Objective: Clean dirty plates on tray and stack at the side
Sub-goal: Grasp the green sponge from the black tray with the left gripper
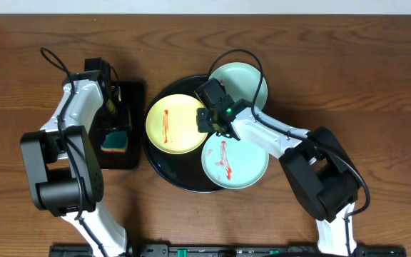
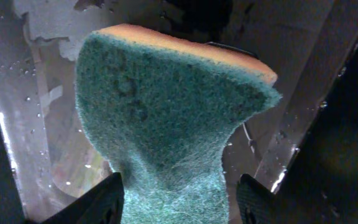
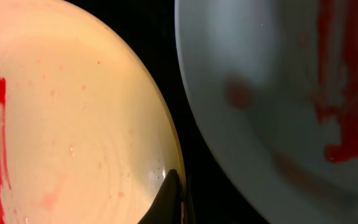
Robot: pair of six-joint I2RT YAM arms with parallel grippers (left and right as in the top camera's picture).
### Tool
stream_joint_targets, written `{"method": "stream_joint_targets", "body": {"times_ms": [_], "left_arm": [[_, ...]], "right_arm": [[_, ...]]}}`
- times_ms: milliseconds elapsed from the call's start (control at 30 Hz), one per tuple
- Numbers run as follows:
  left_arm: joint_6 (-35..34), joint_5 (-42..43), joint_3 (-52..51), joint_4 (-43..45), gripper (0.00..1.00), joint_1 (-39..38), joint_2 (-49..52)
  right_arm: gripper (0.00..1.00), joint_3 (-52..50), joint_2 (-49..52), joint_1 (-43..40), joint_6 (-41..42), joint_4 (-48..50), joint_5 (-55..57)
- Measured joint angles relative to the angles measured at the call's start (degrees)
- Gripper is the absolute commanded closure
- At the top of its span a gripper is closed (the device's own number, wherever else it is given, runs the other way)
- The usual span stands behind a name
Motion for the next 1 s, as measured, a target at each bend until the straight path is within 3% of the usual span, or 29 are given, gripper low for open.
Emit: {"method": "stream_joint_targets", "body": {"times_ms": [200, 333, 467, 867, 1000], "left_arm": [[0.0, 0.3, 0.0, 0.0, 0.44, 0.0, 0.0], [0.0, 0.3, 0.0, 0.6, 0.35, 0.0, 0.0], [0.3, 0.0, 0.0, 1.6, 0.33, 0.0, 0.0], [0.3, -0.2, -1.0, 5.7, 0.34, 0.1, 0.0], [0.3, -0.6, -2.4, 6.2, 0.38, 0.1, 0.0]], "right_arm": [[0.98, 0.0, 0.0, 0.0, 0.0, 0.0, 0.0], [0.98, 0.0, 0.0, 0.0, 0.0, 0.0, 0.0], [0.97, 0.0, 0.0, 0.0, 0.0, 0.0, 0.0], [0.97, 0.0, 0.0, 0.0, 0.0, 0.0, 0.0], [0.97, 0.0, 0.0, 0.0, 0.0, 0.0, 0.0]]}}
